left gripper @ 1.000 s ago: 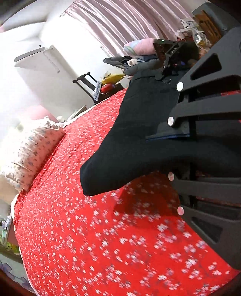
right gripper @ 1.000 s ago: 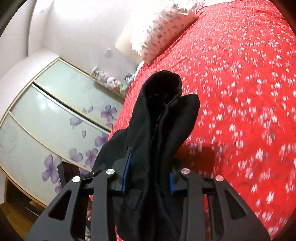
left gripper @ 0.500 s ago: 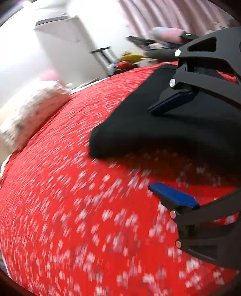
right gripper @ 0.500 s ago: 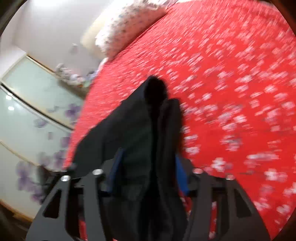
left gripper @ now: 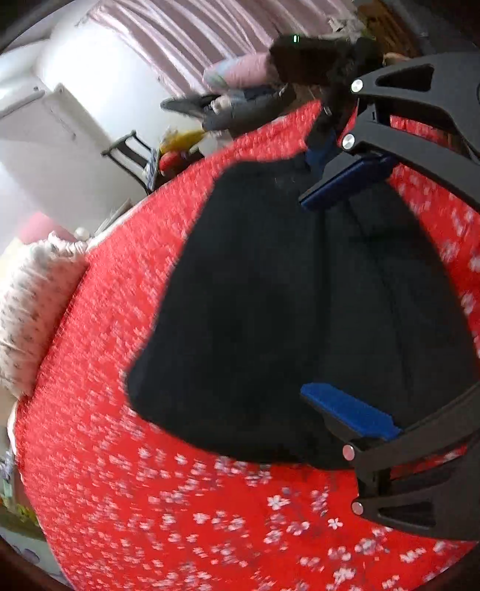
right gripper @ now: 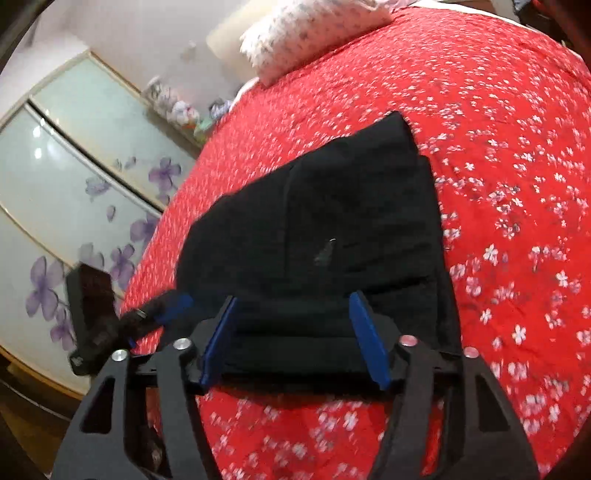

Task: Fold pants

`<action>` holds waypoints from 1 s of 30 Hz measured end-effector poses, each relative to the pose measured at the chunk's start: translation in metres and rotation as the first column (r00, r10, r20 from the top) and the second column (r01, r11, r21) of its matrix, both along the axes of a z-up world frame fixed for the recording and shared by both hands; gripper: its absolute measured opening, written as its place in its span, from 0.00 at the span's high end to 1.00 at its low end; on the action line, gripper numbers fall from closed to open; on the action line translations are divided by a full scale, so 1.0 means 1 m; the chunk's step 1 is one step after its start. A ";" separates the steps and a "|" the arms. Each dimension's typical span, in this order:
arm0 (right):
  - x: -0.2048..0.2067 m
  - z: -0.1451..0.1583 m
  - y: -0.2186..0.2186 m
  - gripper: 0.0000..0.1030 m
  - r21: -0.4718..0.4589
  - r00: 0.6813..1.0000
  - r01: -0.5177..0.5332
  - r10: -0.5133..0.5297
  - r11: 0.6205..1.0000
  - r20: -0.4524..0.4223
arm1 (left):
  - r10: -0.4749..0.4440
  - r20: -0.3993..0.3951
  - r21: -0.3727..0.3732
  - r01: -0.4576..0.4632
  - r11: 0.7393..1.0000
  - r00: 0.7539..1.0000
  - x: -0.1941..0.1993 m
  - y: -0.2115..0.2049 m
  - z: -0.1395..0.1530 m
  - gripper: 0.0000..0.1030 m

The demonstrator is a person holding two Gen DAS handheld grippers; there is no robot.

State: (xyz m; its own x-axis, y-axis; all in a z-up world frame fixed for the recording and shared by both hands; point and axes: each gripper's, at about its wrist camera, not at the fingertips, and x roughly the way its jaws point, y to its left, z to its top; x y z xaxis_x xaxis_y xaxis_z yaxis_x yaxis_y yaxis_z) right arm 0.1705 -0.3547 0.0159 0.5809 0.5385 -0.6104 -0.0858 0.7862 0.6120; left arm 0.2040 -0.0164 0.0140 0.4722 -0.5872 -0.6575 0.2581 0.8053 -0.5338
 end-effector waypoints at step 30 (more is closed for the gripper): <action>-0.171 0.003 0.094 0.01 -0.523 0.920 0.326 -0.138 0.787 0.366 | 0.099 0.277 0.371 -0.201 0.907 0.956 -0.196 0.005 -0.002 0.02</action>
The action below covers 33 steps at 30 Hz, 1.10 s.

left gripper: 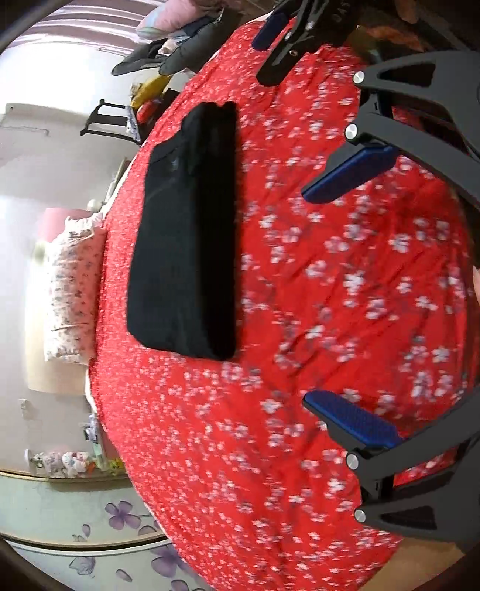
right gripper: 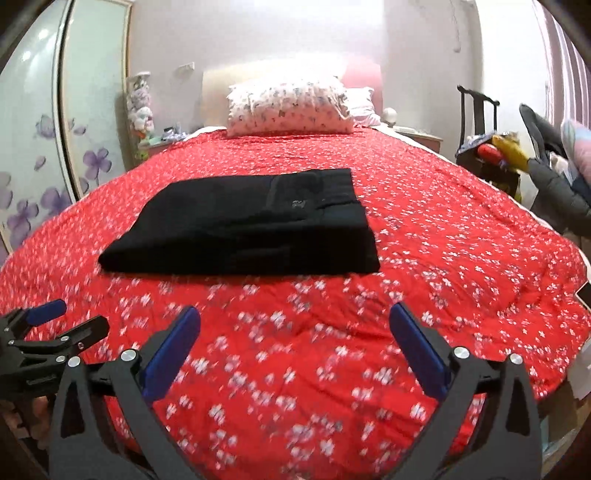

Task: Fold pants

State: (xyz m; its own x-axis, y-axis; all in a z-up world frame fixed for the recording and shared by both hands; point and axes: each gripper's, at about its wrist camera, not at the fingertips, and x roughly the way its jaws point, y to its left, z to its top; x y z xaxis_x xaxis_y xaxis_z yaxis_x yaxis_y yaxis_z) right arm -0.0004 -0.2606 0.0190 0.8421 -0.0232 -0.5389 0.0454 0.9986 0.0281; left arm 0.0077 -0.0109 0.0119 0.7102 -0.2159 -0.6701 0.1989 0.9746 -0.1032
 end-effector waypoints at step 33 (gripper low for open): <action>0.007 -0.015 0.015 0.01 -0.070 0.998 0.021 -0.025 0.997 -0.055 | -0.055 0.018 0.097 0.053 0.994 0.998 -0.007 -0.031 -0.011 0.02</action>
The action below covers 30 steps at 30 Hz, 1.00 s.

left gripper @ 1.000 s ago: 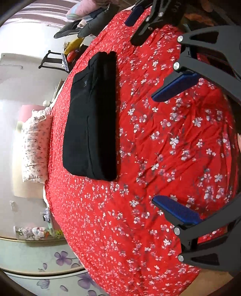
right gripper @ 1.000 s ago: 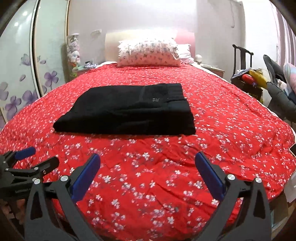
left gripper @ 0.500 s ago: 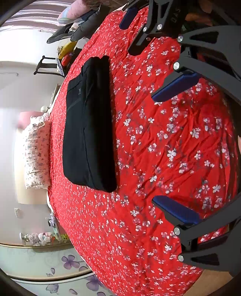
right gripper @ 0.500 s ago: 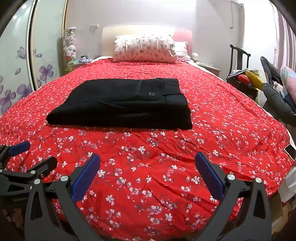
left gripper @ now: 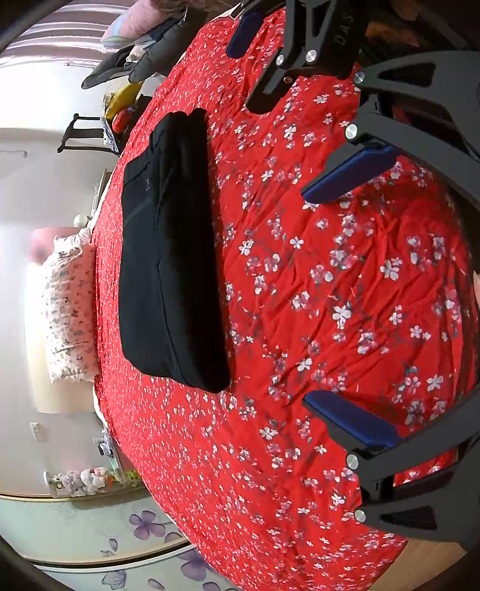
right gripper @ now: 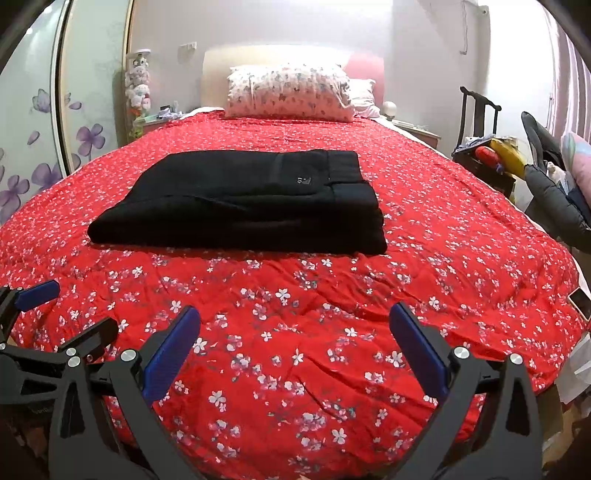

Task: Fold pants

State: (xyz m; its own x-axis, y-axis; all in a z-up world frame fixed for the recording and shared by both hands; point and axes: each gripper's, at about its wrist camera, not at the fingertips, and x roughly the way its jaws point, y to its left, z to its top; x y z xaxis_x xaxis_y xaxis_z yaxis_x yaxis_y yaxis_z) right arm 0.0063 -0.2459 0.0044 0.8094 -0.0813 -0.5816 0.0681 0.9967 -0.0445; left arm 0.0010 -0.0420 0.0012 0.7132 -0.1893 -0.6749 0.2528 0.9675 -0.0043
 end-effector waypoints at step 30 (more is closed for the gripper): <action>0.001 -0.005 -0.007 0.01 -0.001 1.000 -0.001 0.001 1.000 -0.010 | 0.009 -0.006 -0.001 -0.009 1.000 1.000 0.000 -0.003 -0.002 0.02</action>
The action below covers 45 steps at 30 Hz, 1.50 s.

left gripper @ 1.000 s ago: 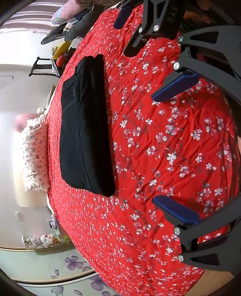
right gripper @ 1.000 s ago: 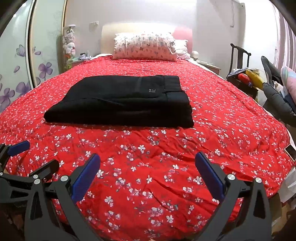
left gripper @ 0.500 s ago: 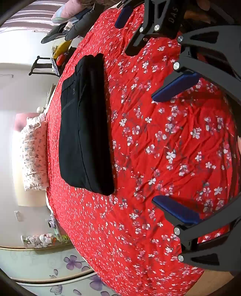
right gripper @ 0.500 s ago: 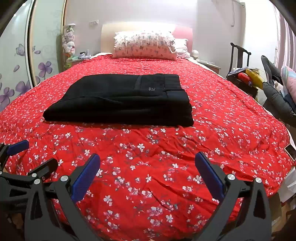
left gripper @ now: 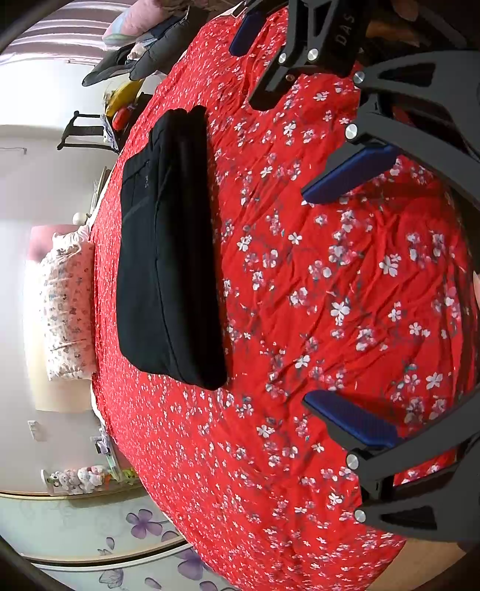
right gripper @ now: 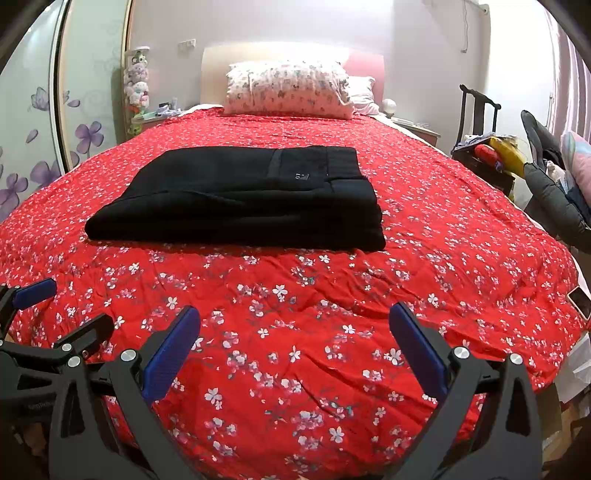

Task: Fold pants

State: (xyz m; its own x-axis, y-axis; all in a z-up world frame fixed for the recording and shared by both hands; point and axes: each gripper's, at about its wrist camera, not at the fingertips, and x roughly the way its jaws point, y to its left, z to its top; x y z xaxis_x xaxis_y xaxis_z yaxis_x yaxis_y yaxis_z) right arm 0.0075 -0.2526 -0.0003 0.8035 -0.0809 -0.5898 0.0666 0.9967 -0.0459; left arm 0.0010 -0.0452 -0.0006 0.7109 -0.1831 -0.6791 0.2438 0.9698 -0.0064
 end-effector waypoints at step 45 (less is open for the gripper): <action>0.000 0.000 -0.005 0.01 0.000 1.000 0.002 -0.002 1.000 -0.008 | 0.001 -0.001 0.001 -0.001 1.000 1.000 -0.001 0.000 0.000 0.02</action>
